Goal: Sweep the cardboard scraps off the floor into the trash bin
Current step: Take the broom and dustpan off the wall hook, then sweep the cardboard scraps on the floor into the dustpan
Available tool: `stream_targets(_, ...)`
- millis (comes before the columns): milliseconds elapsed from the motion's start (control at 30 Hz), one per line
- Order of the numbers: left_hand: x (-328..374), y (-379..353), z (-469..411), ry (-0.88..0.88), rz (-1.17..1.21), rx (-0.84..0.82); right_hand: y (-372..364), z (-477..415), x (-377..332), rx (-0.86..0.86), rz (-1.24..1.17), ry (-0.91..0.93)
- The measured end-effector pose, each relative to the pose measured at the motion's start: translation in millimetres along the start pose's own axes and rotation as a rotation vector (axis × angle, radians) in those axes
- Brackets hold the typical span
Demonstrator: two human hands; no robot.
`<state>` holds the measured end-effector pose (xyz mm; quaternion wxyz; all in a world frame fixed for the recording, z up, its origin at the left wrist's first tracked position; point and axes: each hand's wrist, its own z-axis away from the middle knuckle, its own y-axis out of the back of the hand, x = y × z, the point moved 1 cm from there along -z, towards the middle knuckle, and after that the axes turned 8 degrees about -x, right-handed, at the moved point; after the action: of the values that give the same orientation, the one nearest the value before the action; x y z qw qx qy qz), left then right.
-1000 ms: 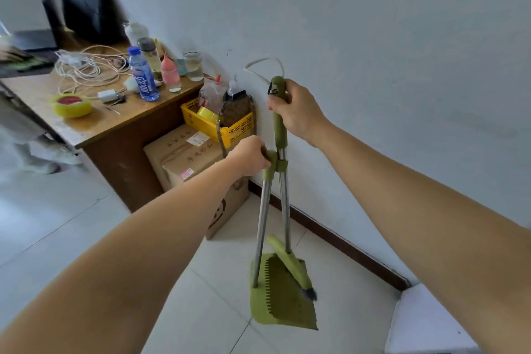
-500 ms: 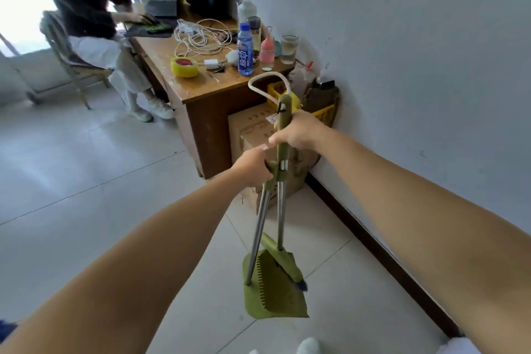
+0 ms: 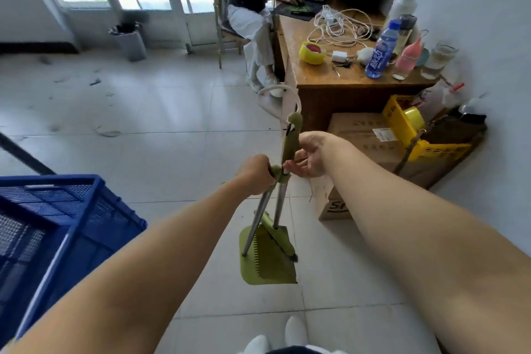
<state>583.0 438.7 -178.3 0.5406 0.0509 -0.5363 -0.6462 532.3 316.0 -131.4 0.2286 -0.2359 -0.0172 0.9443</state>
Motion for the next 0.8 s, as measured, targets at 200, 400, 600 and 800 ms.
stream_targets(200,-24.2,6.4,8.6,0.131,0.061,0.113,-32.9,-17.7,-18.9,-0.125,-0.060,-0.065)
stream_targets(400,-46.1,13.2,20.8,0.214,0.089,0.232,-70.6,-31.9,-29.0,-0.214,-0.126,-0.095)
stream_targets(600,-75.3,25.3,23.3,0.268,0.214,0.272,-105.9,-58.8,-41.1,-0.236,0.235,-0.120)
stream_targets(800,-122.6,49.5,14.1,0.333,0.331,0.307,-126.0,-73.4,-63.7,-0.271,0.577,0.013)
